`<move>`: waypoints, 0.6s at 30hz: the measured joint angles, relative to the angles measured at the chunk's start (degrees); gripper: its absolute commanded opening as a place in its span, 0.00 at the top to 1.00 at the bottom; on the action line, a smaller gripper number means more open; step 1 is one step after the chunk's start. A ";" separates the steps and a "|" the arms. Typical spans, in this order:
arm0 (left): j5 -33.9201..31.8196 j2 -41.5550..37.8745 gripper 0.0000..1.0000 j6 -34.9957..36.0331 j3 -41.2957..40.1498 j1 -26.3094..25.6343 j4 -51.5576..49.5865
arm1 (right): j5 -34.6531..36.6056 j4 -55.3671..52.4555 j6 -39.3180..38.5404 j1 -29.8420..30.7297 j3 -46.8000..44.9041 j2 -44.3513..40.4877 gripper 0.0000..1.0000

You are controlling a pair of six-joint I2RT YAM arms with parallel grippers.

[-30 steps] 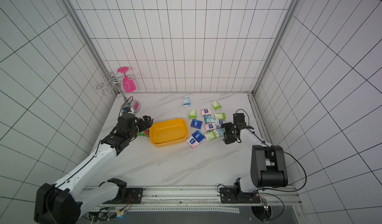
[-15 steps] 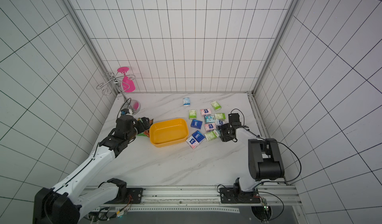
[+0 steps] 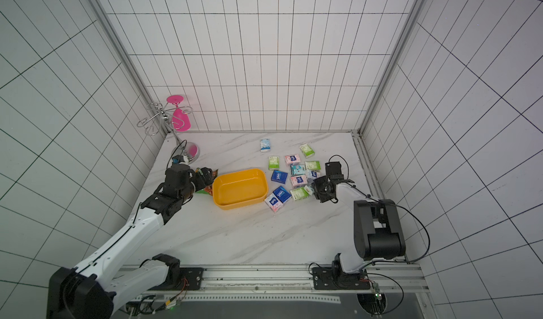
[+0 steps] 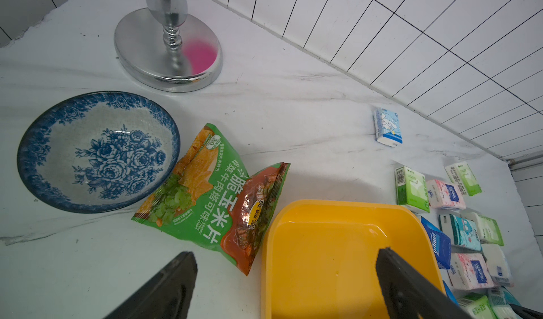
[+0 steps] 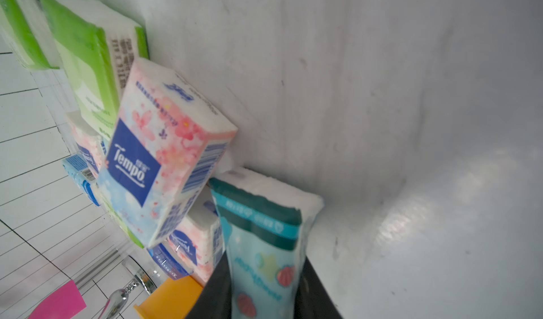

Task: Put the pocket tissues into the storage box
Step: Pick up the pocket tissues from the center of the board.

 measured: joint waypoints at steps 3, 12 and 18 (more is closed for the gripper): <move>0.04 0.00 0.02 -0.26 0.00 0.31 -0.26 | 0.26 -4.37 -3.04 0.02 0.09 -3.85 0.68; 1.92 1.46 0.02 -1.99 0.17 2.71 -0.37 | -1.09 -16.50 -20.96 5.33 9.99 -9.73 0.67; 5.86 3.56 0.02 -4.44 0.90 4.94 -0.61 | -5.31 -19.32 -34.25 14.43 20.81 -4.20 0.67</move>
